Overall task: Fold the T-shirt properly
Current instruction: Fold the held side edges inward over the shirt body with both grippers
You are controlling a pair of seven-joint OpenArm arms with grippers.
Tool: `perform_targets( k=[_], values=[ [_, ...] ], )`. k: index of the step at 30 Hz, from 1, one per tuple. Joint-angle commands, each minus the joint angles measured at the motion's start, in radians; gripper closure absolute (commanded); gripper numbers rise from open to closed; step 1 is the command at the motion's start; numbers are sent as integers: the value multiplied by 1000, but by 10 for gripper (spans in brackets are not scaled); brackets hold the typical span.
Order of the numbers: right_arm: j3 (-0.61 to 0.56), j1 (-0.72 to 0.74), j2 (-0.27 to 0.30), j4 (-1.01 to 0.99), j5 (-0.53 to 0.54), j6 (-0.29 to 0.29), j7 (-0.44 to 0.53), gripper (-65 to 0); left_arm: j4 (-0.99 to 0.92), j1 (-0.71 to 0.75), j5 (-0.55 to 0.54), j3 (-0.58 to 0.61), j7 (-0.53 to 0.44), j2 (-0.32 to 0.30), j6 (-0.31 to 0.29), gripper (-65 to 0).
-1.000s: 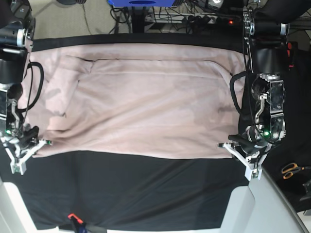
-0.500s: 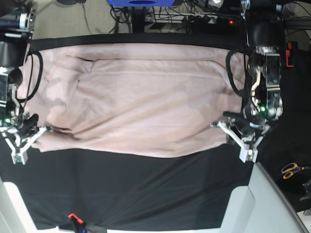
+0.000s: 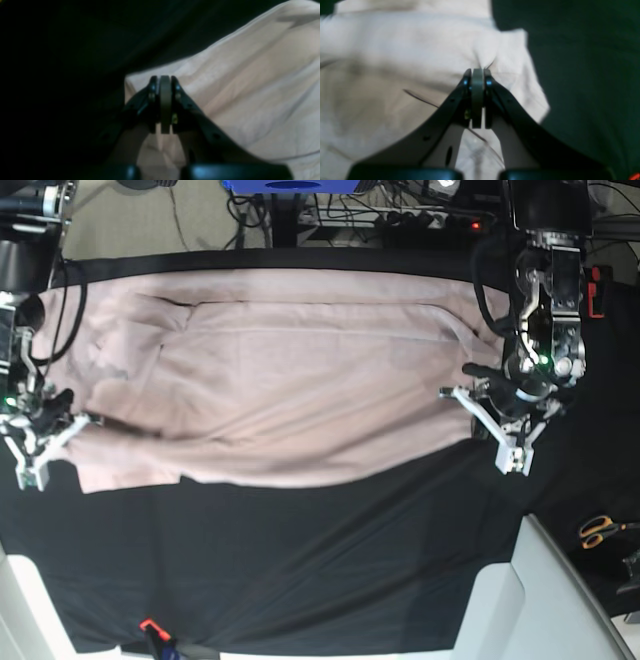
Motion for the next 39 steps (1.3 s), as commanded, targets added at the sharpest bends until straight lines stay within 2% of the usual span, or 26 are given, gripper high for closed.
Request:
perform_targets(
  k=[1, 7, 12, 29, 39],
  values=[
    [8, 10, 19, 30, -1, -3, 16, 0, 24, -3, -4, -5, -20, -20, 3, 0],
    [11, -10, 35, 47, -1, 0, -10, 0, 56, 36, -5, -6, -20, -22, 3, 0],
    [13, -46, 35, 89, -1, -2, -13, 0, 100, 70, -5, -64, -18, -28, -1, 0],
    [14, -132, 33, 190, 0, -3, -87, 0, 148, 159, -4, -66, -20, -28, -1, 0],
    [16, -211, 30, 260, 3, -3, -90, 0, 174, 196, 2, -67, -21, -28, -1, 0]
  ],
)
